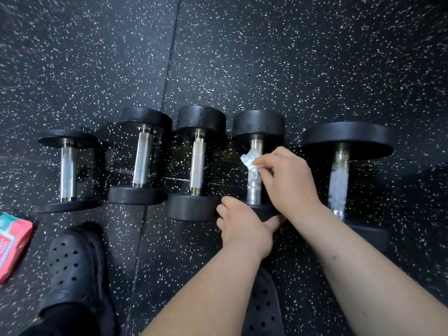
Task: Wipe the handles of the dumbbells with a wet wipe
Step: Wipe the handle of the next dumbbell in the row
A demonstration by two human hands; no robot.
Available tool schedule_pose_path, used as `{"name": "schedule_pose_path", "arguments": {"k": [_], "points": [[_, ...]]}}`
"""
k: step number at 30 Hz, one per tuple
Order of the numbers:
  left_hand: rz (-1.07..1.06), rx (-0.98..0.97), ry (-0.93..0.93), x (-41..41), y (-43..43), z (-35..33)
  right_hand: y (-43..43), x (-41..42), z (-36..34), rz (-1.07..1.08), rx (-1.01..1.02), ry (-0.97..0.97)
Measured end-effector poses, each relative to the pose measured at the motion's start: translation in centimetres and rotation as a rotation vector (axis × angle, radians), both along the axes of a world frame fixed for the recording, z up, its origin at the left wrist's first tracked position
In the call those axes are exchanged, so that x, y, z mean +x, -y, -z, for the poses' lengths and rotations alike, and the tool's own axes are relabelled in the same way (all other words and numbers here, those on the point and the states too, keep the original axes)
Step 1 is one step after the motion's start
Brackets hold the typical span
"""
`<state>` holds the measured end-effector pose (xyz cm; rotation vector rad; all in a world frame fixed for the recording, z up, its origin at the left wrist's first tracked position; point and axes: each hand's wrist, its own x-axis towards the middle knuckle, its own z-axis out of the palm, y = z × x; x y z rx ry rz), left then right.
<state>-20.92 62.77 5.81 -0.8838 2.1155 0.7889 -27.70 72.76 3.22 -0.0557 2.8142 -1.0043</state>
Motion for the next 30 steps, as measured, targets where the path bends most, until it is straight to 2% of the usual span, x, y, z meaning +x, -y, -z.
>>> {"name": "schedule_pose_path", "arguments": {"k": [6, 8, 12, 18, 24, 27, 30], "points": [[0.012, -0.005, -0.001, 0.1, 0.1, 0.2, 0.0, 1.3, -0.7, -0.111, 0.105, 0.002], [0.007, -0.005, -0.005, 0.1, 0.1, 0.2, 0.1, 1.1, -0.7, -0.101, 0.15, -0.031], [0.004, -0.003, -0.008, 0.1, 0.0, 0.1, 0.3, 0.5, 0.1, -0.038, 0.103, -0.105], [0.039, -0.015, 0.001, 0.1, 0.2, 0.2, 1.0, 2.1, 0.5, -0.124, 0.203, -0.075], [0.02, -0.004, -0.009, 0.1, 0.1, 0.0, 0.7, 0.0, 0.4, -0.053, 0.093, -0.037], [0.028, 0.002, -0.003, 0.1, 0.2, 0.1, 0.5, 1.2, 0.4, -0.091, 0.12, -0.072], [0.056, -0.012, -0.005, 0.1, 0.3, 0.2, 0.7, 2.8, 0.0, -0.046, 0.057, -0.046]]}}
